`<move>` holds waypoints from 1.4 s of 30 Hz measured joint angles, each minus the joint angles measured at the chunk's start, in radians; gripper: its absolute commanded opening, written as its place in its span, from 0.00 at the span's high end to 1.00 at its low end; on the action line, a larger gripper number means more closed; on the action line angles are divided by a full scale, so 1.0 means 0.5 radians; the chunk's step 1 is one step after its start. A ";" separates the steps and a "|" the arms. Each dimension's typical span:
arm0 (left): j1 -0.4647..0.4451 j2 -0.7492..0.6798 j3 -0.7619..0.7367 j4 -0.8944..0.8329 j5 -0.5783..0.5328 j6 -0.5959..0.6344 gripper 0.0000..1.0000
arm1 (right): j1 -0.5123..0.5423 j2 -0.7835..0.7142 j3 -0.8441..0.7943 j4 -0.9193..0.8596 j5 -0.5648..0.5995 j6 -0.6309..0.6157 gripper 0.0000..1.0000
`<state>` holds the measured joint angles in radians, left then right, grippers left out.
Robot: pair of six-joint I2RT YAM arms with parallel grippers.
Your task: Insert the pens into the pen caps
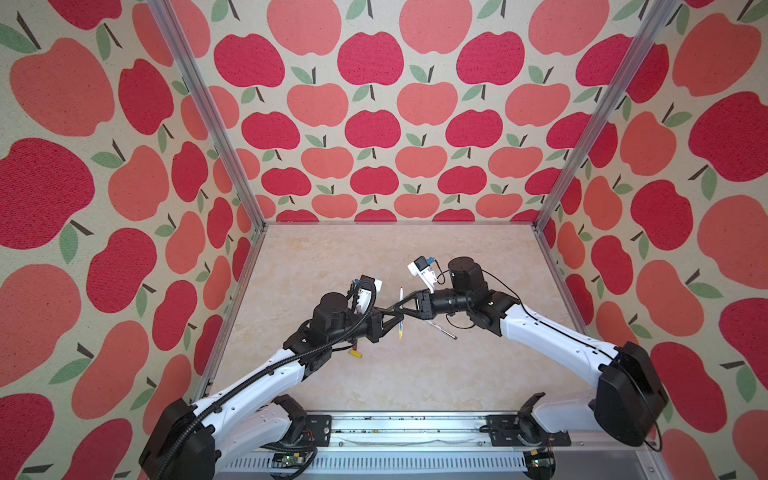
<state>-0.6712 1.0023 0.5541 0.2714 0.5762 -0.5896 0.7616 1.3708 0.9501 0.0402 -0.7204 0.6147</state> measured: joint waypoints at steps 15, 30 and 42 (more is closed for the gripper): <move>0.012 -0.001 -0.026 0.037 -0.005 -0.053 0.65 | 0.005 0.008 0.000 0.099 0.018 0.054 0.98; 0.007 -0.019 -0.037 0.037 0.001 -0.053 0.89 | 0.021 0.014 0.000 0.132 0.041 0.070 0.98; 0.014 -0.163 0.006 -0.302 -0.179 0.019 1.00 | 0.043 -0.040 0.003 0.109 0.132 0.066 0.57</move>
<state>-0.6640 0.9211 0.5571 0.1204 0.4870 -0.5800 0.7834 1.3506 0.9516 0.0948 -0.6544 0.6479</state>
